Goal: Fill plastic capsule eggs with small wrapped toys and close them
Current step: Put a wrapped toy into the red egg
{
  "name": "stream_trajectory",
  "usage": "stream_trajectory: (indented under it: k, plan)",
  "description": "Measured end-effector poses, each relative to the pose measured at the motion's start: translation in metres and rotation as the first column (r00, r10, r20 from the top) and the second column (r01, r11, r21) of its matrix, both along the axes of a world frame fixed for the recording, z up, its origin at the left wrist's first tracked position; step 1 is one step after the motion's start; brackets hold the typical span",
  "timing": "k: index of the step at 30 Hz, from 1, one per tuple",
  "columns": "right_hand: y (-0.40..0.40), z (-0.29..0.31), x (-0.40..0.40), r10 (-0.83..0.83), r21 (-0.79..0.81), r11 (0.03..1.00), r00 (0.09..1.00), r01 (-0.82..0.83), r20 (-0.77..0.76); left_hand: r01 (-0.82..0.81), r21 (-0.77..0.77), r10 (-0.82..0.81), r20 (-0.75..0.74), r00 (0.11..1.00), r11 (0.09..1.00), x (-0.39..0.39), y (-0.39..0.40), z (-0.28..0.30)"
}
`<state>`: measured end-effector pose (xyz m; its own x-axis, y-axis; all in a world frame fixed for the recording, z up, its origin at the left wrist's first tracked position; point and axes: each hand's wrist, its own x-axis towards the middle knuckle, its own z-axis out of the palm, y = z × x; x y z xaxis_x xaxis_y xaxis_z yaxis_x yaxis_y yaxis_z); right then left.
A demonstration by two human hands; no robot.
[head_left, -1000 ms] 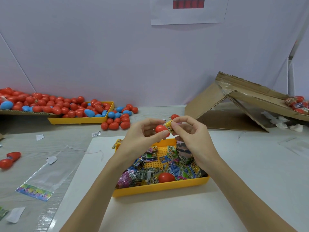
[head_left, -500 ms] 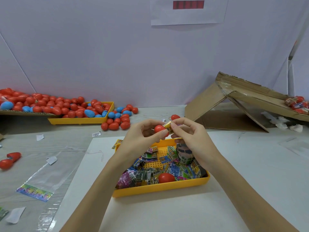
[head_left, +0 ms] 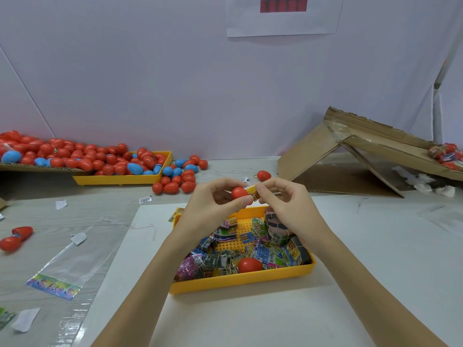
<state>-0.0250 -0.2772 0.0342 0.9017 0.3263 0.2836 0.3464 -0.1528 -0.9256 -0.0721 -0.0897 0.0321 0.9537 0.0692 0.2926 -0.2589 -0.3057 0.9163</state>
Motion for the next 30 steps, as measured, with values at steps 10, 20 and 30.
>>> stream_trajectory:
  k: [10,20,30]
  plan:
    - [0.0045,-0.0067,0.0004,-0.082,-0.139,0.983,0.961,0.122,0.264,-0.072,0.017,0.072,0.044,0.996,0.997,0.0008,-0.0014,-0.001]
    - [-0.0016,0.0017,-0.0032,0.099,0.144,0.988,0.922,-0.048,-0.374,-0.057,-0.085,0.062,0.057,0.996,0.995,-0.0008,-0.0033,0.001]
    - [-0.0017,0.0018,0.0014,0.439,0.568,0.817,0.745,-0.098,-0.502,-0.094,0.066,0.075,0.253,0.965,0.993,-0.0012,-0.0067,0.0002]
